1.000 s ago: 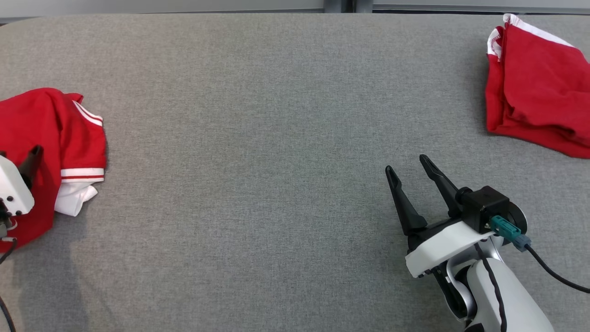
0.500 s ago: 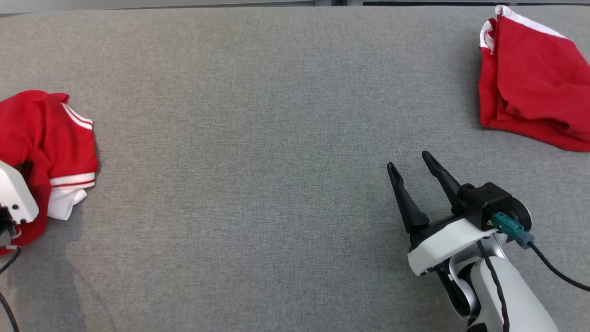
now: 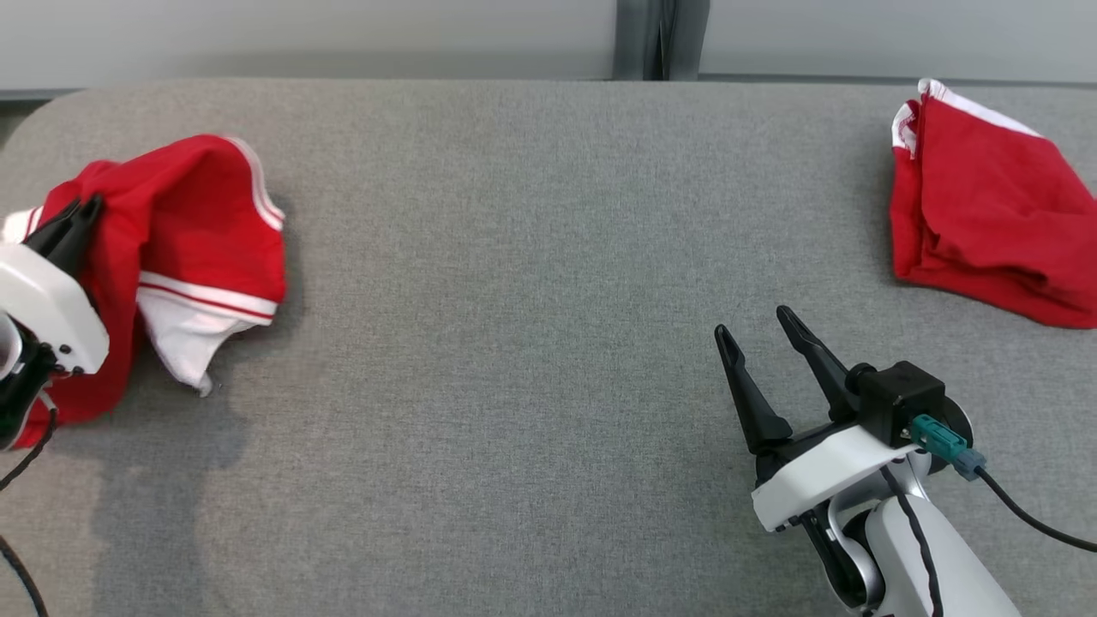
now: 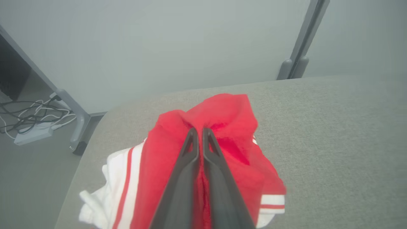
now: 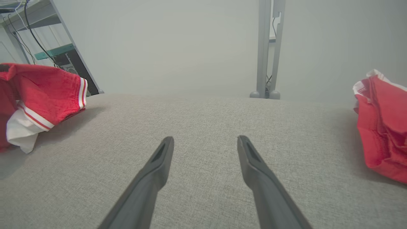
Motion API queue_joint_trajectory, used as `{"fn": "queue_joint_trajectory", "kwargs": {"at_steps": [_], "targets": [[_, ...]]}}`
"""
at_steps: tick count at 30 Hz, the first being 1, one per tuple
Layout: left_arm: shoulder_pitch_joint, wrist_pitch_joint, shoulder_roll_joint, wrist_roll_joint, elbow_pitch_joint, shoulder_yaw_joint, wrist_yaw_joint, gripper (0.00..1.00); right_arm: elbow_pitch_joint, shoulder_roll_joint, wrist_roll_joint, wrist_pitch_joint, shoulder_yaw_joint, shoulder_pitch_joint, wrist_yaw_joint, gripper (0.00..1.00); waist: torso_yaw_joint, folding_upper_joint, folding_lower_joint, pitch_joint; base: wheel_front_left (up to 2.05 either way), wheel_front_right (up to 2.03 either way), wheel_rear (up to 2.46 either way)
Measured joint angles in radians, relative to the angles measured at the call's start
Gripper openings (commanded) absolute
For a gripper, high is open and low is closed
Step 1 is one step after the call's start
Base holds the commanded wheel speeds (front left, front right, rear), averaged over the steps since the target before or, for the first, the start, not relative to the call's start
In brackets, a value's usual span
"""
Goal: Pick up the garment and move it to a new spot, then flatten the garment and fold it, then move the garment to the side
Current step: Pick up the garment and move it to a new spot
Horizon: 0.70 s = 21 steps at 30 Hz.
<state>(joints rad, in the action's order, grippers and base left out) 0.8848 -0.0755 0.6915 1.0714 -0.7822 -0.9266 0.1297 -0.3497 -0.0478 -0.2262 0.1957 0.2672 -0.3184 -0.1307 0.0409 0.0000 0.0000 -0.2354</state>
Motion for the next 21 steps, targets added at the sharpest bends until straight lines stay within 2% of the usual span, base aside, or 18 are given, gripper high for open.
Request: {"fn": "queue_joint_trajectory", "kwargs": {"at_steps": [8, 16, 21], "targets": [[0.043, -0.071, 0.008, -0.027, 0.169, -0.087, 0.000, 0.00, -0.035, 0.000, -0.031, 0.028, 0.009, 0.000, 0.000, 1.00, -0.006, 0.0000, 0.0000, 0.051, 0.00, 0.00, 0.00], [0.048, -0.105, -0.004, -0.028, 0.329, -0.154, 0.000, 0.00, -0.056, -0.001, -0.058, 0.051, 0.005, 0.000, 0.000, 1.00, -0.047, 0.0000, 0.0000, 0.076, 0.00, 0.00, 0.00], [0.056, -0.120, -0.040, -0.042, 0.403, -0.181, 0.000, 0.00, -0.066, 0.000, -0.067, 0.060, -0.003, 0.001, 0.000, 1.00, -0.078, 0.0000, 0.0000, 0.085, 0.00, 0.00, 0.00]]}}
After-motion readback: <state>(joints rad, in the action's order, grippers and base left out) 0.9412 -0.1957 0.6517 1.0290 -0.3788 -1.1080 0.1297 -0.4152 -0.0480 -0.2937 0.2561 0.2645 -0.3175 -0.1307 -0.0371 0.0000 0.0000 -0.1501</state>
